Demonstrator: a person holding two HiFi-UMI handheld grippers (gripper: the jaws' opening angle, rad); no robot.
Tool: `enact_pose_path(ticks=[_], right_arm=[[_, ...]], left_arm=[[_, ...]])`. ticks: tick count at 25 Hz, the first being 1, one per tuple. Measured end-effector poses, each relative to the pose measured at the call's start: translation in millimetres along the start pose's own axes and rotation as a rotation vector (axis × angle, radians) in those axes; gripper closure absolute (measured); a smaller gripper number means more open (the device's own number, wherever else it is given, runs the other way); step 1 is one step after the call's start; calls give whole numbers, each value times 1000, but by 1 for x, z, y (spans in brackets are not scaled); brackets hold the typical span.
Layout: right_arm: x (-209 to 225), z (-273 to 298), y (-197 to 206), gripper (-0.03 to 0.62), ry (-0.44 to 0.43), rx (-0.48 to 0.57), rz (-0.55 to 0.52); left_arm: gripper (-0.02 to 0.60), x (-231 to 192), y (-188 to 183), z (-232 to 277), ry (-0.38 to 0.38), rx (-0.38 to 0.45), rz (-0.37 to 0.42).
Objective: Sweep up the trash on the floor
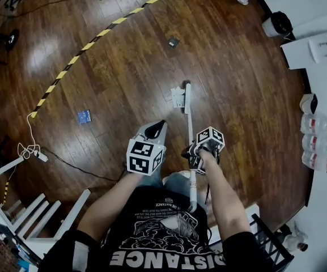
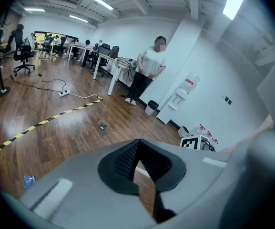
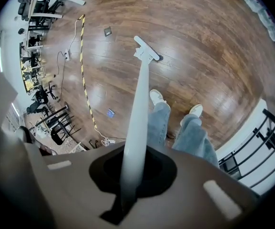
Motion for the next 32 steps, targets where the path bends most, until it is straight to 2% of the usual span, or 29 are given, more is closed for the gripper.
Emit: enact_pose_path(ticks=[9,16,24,32], right_arm=[[10,-29,3,594,88,41,-86],[0,-68,-25,594,235,92,-246],[-54,-104,-96,594,399,131,-441],[-124,-138,-210,594,636,132,-633]], left_arm=[[577,-3,-9,-5,0,41,-32],[577,-11,-34,-8,-22,90,-38],[577,-36,-65,-10,-89,131,-45],[577,-76,-105,20,-176,117,-87]])
Point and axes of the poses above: the fingertips, and each gripper's own axes: z forward along the fingers, x to its right, y out of its underside, the point moved 3 cm from there along -z, backward along the fingers, and after that the axes turned 1 degree about -y, right-handed, at the moved point
